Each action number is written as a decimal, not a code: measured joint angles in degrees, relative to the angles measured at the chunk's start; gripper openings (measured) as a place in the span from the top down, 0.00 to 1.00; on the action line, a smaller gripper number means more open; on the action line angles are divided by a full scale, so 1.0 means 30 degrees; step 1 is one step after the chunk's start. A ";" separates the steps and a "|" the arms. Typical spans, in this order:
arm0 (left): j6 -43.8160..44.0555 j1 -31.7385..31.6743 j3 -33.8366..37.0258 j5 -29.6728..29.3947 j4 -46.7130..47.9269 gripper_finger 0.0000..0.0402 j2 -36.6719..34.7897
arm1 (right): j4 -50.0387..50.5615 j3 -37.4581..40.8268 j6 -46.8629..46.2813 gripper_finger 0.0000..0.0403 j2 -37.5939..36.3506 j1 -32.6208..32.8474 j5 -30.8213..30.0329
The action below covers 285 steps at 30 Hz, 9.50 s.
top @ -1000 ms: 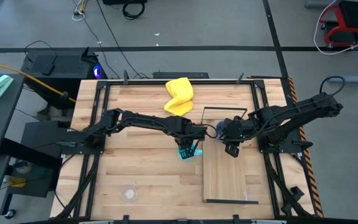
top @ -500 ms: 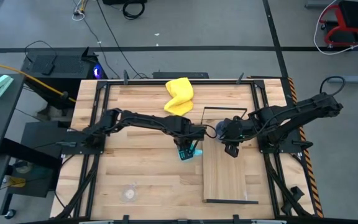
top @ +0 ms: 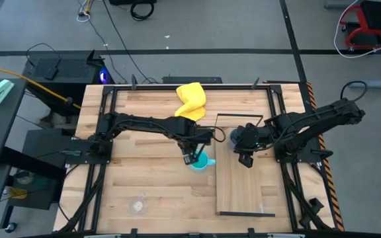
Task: Stack small to large cups/mugs on shelf
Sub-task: Put the blue mug on the shelf
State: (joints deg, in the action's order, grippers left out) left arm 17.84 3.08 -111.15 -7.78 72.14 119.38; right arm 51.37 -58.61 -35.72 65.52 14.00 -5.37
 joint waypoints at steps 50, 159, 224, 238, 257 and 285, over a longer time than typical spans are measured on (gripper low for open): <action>0.2857 -0.5581 1.7395 -0.1517 -0.4570 0.87 -1.6125 | -0.3934 -0.3586 0.6255 0.82 0.5581 -0.4290 0.2826; 0.0635 -0.4900 2.1303 -0.1687 -1.0501 0.95 -1.6162 | 0.0257 -0.9228 0.7470 0.98 1.3988 -0.4167 0.4281; 0.0992 -0.4900 2.1296 -0.1672 -1.1368 0.97 -1.6154 | 0.4380 -0.1202 -0.7403 0.99 0.3672 0.4022 -0.1355; 0.0999 -0.4900 2.1296 -0.1665 -1.1375 0.95 -1.6154 | 0.4401 -0.1202 -0.7144 0.99 0.3672 0.4022 -0.1494; 0.0999 -0.4900 2.1301 -0.1665 -1.1426 0.93 -1.6154 | 0.4401 -0.1188 -0.6544 0.99 0.4626 0.4022 -0.1224; 0.1007 -0.4897 2.1296 -0.1665 -1.1440 0.96 -1.6154 | 0.4401 -0.1188 -0.6697 0.80 0.4619 0.4022 -0.1916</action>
State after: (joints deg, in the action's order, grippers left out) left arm 20.86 -11.61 -47.27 -12.78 37.82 70.91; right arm 64.58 -62.17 -55.81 79.37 26.06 -11.11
